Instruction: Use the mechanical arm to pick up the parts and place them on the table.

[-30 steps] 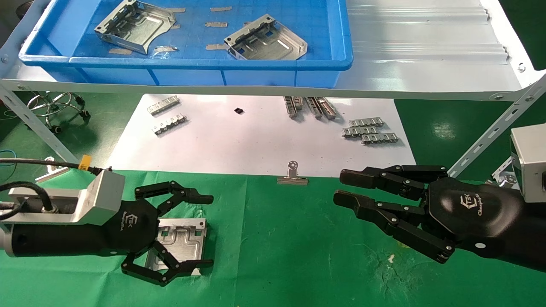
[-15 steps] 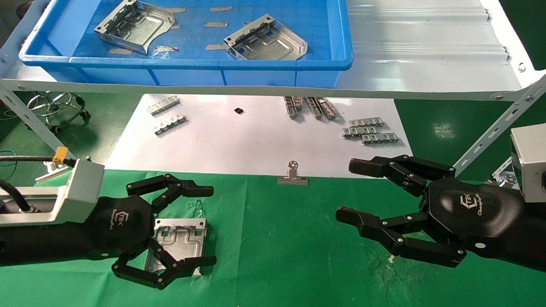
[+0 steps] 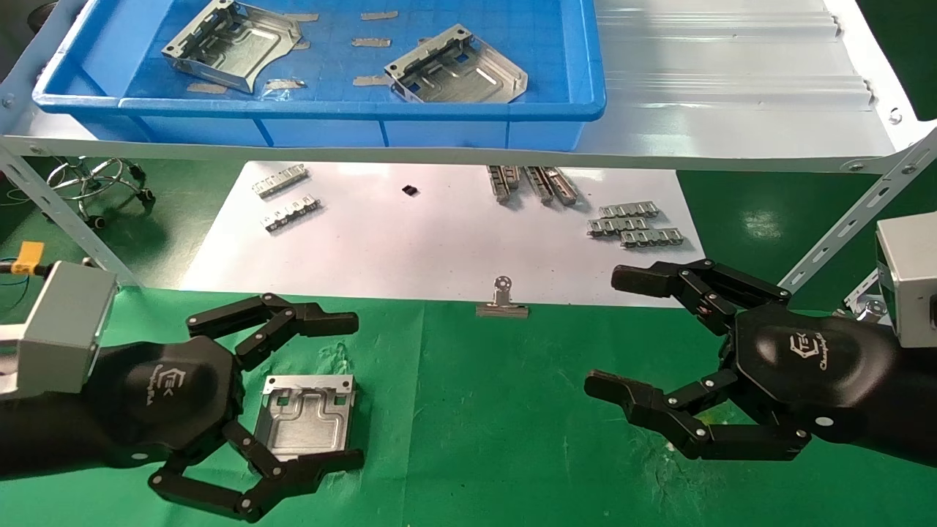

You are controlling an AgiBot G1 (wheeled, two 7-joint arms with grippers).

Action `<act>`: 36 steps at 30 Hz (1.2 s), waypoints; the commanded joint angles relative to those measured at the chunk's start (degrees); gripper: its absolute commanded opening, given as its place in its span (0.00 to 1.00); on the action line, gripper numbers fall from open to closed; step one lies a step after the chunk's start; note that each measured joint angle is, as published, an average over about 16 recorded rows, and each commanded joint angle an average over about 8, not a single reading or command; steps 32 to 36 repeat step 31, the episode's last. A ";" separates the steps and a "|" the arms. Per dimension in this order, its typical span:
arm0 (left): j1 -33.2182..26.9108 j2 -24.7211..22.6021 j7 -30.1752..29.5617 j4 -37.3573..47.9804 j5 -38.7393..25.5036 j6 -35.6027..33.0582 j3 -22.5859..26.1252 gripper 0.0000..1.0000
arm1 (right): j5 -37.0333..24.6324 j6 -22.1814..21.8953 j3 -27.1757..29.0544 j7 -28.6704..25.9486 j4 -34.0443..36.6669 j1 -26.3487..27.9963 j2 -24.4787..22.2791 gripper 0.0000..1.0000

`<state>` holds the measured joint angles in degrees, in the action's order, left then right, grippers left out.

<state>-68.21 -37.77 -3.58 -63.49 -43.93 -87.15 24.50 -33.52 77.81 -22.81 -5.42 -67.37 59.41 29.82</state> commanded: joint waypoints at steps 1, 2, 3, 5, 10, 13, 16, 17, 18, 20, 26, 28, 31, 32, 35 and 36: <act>1.11 0.46 -1.20 -1.69 0.35 0.24 -1.42 1.00 | 0.00 0.00 0.00 0.00 0.00 0.00 0.00 1.00; 1.65 0.68 -1.78 -2.51 0.52 0.36 -2.11 1.00 | 0.00 0.00 0.00 0.00 0.00 0.00 0.00 1.00; 2.22 0.92 -2.39 -3.36 0.69 0.48 -2.82 1.00 | 0.00 0.00 0.00 0.00 0.00 0.00 0.00 1.00; 3.32 1.37 -3.58 -5.03 1.04 0.73 -4.23 1.00 | 0.00 0.00 0.00 0.00 0.00 0.00 0.00 1.00; 5.81 2.40 -6.28 -8.83 1.82 1.26 -7.41 1.00 | 0.00 0.00 0.00 0.00 0.00 0.00 0.00 1.00; 6.97 2.88 -7.38 -10.63 2.20 1.50 -8.89 1.00 | 0.00 -0.01 0.00 0.00 0.00 -0.01 0.00 1.00; 7.51 3.12 -7.77 -11.45 2.40 1.63 -9.57 1.00 | 0.00 -0.01 0.01 0.00 0.01 -0.01 -0.01 1.00; 7.68 3.19 -7.90 -11.70 2.47 1.68 -9.77 1.00 | 0.00 -0.02 0.01 0.00 0.01 -0.02 -0.01 1.00; 7.69 3.20 -7.85 -11.71 2.49 1.70 -9.79 1.00 | 0.00 -0.02 0.01 0.00 0.01 -0.02 -0.01 1.00; 7.59 3.16 -7.74 -11.51 2.48 1.72 -9.64 1.00 | 0.00 -0.01 0.01 0.00 0.01 -0.02 -0.01 1.00; 7.23 3.01 -7.48 -10.91 2.40 1.67 -9.15 1.00 | 0.00 -0.01 0.01 0.00 0.01 -0.02 -0.01 1.00; 7.13 2.96 -7.41 -10.76 2.36 1.64 -9.03 1.00 | 0.00 -0.01 0.01 0.00 0.01 -0.02 -0.01 1.00; 7.06 2.93 -7.36 -10.66 2.34 1.61 -8.95 1.00 | 0.00 -0.02 0.01 0.00 0.01 -0.02 -0.01 1.00; 7.06 2.93 -7.36 -10.66 2.34 1.61 -8.95 1.00 | 0.00 -0.02 0.01 0.00 0.01 -0.02 -0.01 1.00; 7.06 2.93 -7.36 -10.66 2.34 1.61 -8.95 1.00 | 0.00 -0.02 0.01 0.00 0.01 -0.02 -0.01 1.00; 7.06 2.93 -7.36 -10.66 2.34 1.61 -8.95 1.00 | 0.00 -0.02 0.01 0.00 0.01 -0.02 -0.01 1.00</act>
